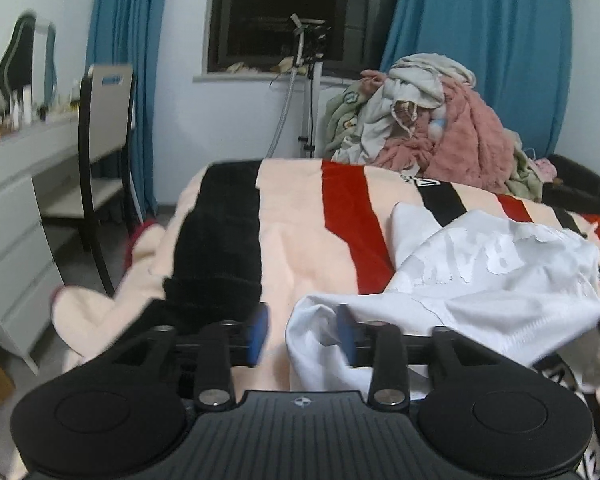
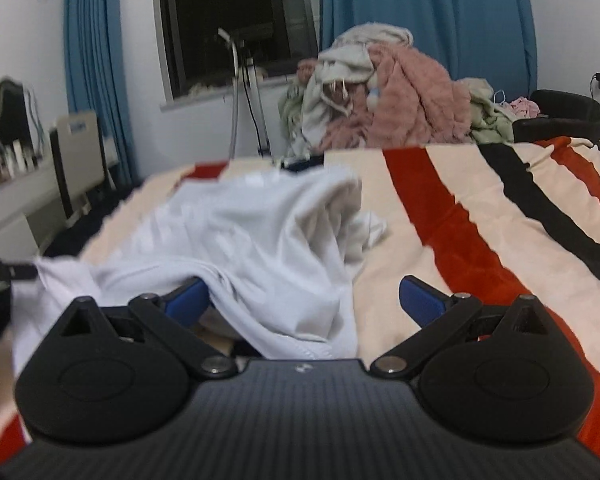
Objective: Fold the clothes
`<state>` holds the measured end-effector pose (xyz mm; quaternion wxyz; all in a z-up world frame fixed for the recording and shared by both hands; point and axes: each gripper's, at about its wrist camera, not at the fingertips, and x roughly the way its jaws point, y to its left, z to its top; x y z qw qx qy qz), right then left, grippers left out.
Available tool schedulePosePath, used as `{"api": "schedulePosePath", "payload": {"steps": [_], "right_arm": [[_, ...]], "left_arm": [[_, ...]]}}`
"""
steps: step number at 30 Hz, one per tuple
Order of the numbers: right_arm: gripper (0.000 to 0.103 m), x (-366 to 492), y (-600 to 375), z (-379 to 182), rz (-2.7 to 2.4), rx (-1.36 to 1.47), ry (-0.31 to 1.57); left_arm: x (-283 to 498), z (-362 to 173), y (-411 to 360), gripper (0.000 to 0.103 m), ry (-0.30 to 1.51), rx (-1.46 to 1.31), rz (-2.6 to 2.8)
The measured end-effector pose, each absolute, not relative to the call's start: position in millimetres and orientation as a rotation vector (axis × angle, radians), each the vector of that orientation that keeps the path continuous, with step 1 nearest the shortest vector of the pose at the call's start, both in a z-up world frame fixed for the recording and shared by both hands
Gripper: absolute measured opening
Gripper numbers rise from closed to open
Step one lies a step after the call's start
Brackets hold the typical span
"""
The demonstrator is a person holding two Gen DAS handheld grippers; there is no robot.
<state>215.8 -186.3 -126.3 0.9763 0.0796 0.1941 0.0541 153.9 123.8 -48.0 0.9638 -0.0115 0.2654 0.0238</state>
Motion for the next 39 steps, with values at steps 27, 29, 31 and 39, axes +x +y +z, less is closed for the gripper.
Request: {"api": "schedulePosePath", "payload": {"steps": [27, 29, 31, 39], "right_arm": [[0.103, 209, -190, -125, 0.157, 0.161, 0.436], [0.103, 206, -180, -125, 0.193, 0.108, 0.419], [0.103, 204, -170, -125, 0.243, 0.073, 0.409], [0.103, 203, -138, -134, 0.293, -0.073, 0.381]], "left_arm": [[115, -82, -2, 0.008, 0.366, 0.457, -0.16], [110, -65, 7, 0.008, 0.327, 0.362, -0.167], [108, -51, 16, 0.008, 0.313, 0.271, -0.166], [99, -37, 24, 0.008, 0.321, 0.182, -0.177]]}}
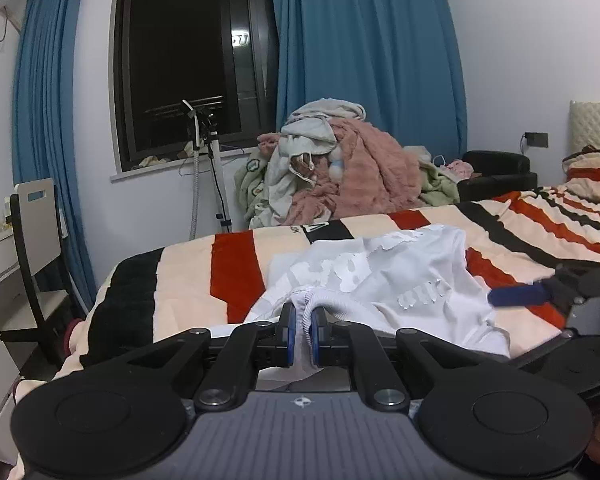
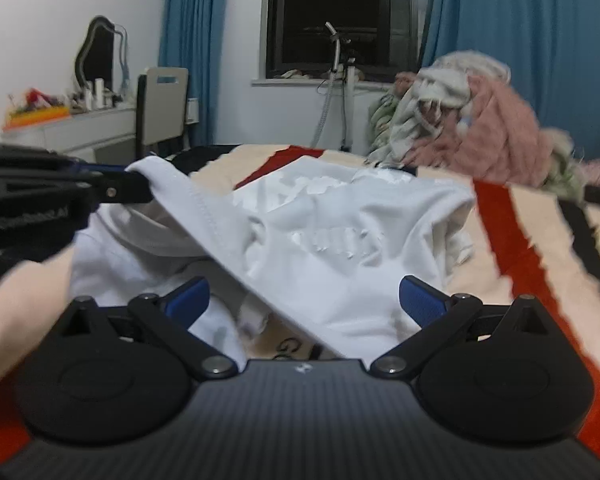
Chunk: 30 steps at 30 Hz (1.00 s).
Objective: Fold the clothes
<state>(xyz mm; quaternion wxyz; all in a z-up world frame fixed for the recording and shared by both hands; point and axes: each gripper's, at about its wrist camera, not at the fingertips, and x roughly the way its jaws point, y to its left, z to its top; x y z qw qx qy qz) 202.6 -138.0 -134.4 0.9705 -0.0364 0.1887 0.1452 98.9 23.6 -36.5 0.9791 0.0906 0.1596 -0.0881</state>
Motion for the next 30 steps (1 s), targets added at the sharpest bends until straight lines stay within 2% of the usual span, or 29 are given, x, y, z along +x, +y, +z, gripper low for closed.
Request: {"api": "schedulePosePath", "payload": {"steps": [7, 12, 18, 21, 27, 30], "right_arm": [[0.103, 223, -178, -137, 0.058, 0.068, 0.426], [0.103, 221, -212, -129, -0.117, 0.161, 0.38], [0.103, 208, -218, -120, -0.021, 0.213, 0.361], [0.103, 195, -188, -118, 0.169, 0.136, 0.354], [0.103, 182, -116, -140, 0.25, -0.247, 0.325], [0.103, 200, -138, -141, 0.116, -0.128, 0.343]], "left_arm": [[96, -39, 21, 0.008, 0.309, 0.172, -0.187], [95, -33, 30, 0.008, 0.295, 0.109, -0.163], [92, -23, 41, 0.007, 0.285, 0.051, -0.133], [89, -20, 41, 0.007, 0.277, 0.045, -0.135], [82, -17, 39, 0.007, 0.253, 0.036, -0.137], [82, -18, 37, 0.008, 0.264, 0.044, -0.133]]}}
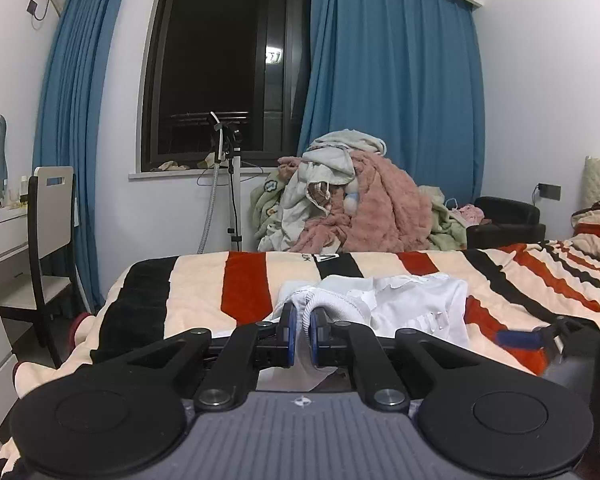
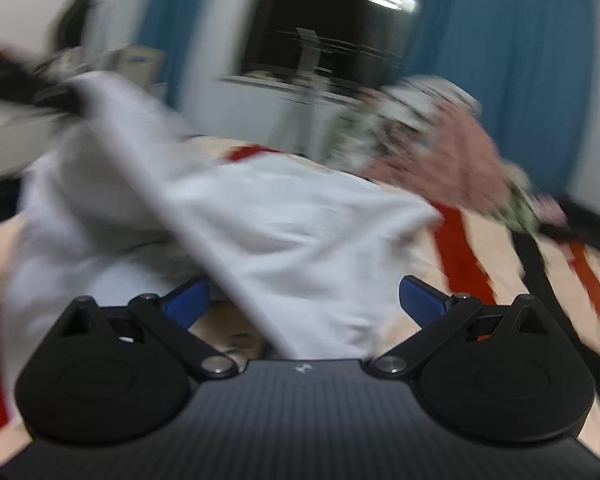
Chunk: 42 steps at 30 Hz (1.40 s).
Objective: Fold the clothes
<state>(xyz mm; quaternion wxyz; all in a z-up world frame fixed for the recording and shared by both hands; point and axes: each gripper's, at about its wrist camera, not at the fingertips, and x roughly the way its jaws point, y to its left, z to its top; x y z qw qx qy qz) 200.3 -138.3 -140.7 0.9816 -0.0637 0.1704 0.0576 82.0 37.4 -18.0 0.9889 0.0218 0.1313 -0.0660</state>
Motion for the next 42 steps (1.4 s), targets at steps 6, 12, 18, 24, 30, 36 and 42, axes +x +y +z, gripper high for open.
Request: {"api": "schedulePosePath", "payload": {"steps": [6, 12, 18, 24, 30, 36, 42], "right_arm": [[0.103, 206, -211, -130, -0.09, 0.227, 0.359], [0.103, 219, -234, -149, -0.192, 0.278, 0.534], [0.103, 185, -211, -110, -0.227, 0.127, 0.198], [0.103, 173, -204, -98, -0.193, 0.058, 0.085], [0.103, 174, -212, -99, -0.183, 0.085, 0.094], [0.103, 173, -214, -93, -0.188, 0.086, 0.094], [0.103, 184, -207, -109, -0.171, 0.01, 0.228]], "left_arm": [[86, -22, 36, 0.007, 0.294, 0.035, -0.138], [86, -19, 45, 0.007, 0.302, -0.03, -0.123], [94, -30, 41, 0.008, 0.399, -0.013, -0.114], [104, -48, 29, 0.022, 0.489, 0.058, -0.141], [112, -69, 10, 0.055, 0.511, 0.216, -0.108], [123, -74, 22, 0.061, 0.485, 0.214, 0.046], [114, -55, 51, 0.066, 0.367, 0.1, 0.189]]}}
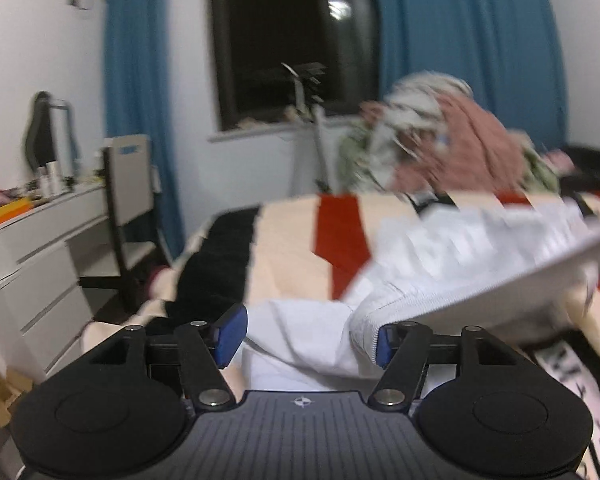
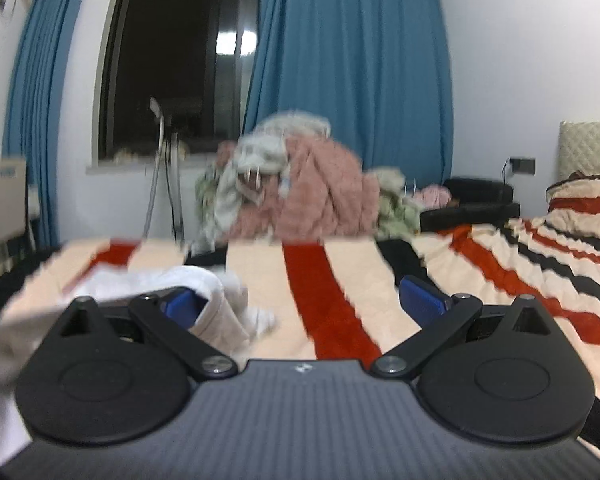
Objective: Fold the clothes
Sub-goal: 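Lift the white shirt high with both grippers and shake it open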
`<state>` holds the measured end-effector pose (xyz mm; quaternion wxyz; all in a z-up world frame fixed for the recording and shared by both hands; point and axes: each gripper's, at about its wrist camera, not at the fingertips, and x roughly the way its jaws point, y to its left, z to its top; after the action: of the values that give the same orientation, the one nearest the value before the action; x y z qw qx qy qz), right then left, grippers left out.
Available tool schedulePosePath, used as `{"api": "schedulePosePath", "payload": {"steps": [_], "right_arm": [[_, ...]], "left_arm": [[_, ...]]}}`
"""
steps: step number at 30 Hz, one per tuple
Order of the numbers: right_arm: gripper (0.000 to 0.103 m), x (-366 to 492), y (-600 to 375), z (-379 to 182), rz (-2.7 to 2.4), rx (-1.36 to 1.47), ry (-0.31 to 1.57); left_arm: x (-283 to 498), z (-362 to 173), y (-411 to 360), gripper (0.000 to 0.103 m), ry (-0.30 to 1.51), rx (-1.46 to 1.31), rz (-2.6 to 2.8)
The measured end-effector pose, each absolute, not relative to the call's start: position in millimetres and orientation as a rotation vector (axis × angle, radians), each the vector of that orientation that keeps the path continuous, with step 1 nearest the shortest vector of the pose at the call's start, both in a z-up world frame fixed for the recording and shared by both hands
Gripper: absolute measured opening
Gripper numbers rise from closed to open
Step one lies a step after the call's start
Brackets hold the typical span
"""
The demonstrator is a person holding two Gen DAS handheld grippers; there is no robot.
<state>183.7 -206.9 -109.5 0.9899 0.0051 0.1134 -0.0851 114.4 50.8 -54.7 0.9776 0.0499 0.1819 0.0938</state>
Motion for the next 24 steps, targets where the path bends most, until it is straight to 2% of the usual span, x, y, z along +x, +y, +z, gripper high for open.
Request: {"api": "schedulePosePath", "payload": {"steps": [6, 9, 13, 18, 24], "right_arm": [[0.103, 190, -208, -137, -0.187, 0.019, 0.451], [0.103, 175, -207, -133, -0.241, 0.021, 0.436], [0.103, 146, -209, -101, -0.272, 0.056, 0.3], [0.103, 120, -219, -2, -0.223, 0.081, 0.109], [0.103, 80, -240, 164, -0.12, 0.118, -0.1]], "left_arm": [[86, -30, 55, 0.074, 0.292, 0.049, 0.208], [64, -19, 48, 0.074, 0.268, 0.043, 0.197], [33, 8, 47, 0.076, 0.198, -0.024, 0.195], [-3, 86, 49, 0.076, 0.045, -0.122, 0.199], [-43, 235, 37, 0.076, -0.161, -0.116, 0.16]]}}
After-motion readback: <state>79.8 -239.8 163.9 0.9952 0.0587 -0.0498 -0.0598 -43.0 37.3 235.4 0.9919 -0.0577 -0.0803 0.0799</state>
